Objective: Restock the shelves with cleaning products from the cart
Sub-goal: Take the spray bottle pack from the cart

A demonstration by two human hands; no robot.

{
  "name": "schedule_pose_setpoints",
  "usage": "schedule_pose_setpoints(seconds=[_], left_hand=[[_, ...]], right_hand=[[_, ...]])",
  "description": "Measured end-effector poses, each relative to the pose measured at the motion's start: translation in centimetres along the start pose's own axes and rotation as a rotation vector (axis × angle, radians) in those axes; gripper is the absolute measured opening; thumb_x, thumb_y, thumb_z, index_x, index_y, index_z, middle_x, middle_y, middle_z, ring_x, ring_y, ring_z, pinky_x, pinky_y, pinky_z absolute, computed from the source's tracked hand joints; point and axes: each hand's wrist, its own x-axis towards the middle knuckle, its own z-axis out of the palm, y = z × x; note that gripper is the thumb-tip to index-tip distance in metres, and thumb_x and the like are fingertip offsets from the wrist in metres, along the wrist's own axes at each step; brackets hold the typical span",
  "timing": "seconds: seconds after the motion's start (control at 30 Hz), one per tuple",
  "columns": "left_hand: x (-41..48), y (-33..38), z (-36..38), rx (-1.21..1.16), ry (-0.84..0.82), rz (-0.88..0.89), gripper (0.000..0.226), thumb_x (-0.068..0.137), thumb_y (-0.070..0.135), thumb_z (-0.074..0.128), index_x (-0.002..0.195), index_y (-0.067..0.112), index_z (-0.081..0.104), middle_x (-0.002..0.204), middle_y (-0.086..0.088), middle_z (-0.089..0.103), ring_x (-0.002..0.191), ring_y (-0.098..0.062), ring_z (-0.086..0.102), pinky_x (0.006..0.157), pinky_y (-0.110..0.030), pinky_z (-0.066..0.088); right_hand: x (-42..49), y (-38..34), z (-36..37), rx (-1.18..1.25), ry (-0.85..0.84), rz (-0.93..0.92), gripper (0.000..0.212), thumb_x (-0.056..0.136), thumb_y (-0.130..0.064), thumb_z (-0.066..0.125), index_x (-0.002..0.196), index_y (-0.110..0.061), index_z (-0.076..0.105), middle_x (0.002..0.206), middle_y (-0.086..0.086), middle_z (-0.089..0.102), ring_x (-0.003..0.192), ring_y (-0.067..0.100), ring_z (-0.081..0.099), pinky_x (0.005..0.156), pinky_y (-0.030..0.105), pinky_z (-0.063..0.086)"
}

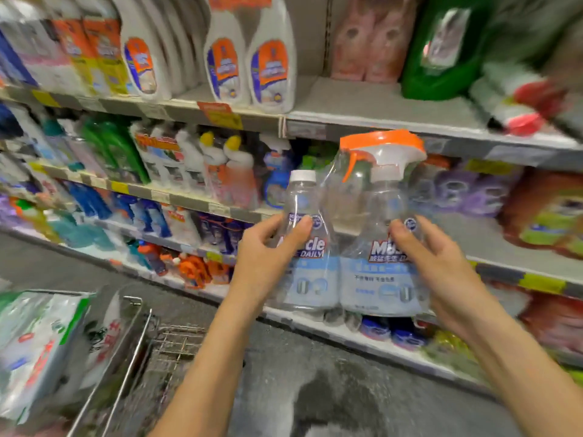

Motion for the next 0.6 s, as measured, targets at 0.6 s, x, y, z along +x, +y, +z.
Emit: schedule_pose_setpoints(seconds=[0.6], left_hand=[[12.9,-15.0,19.6,0.109,-0.145,-0.108,0.016,0.085,0.029,0.064,0.071,0.028,0.072,0.069,0.024,0.069,0.068,0.015,0.059,0.06,-0.001,0.038]], right_hand=[[10.0,14.5,-19.7,0.096,0.259,0.182,0.036,0.07,-0.051,0.072,0.104,-0.037,0.069,0.112,-0.018,0.069,0.098,-0.007,0.065,0.075,0.019,0.055]])
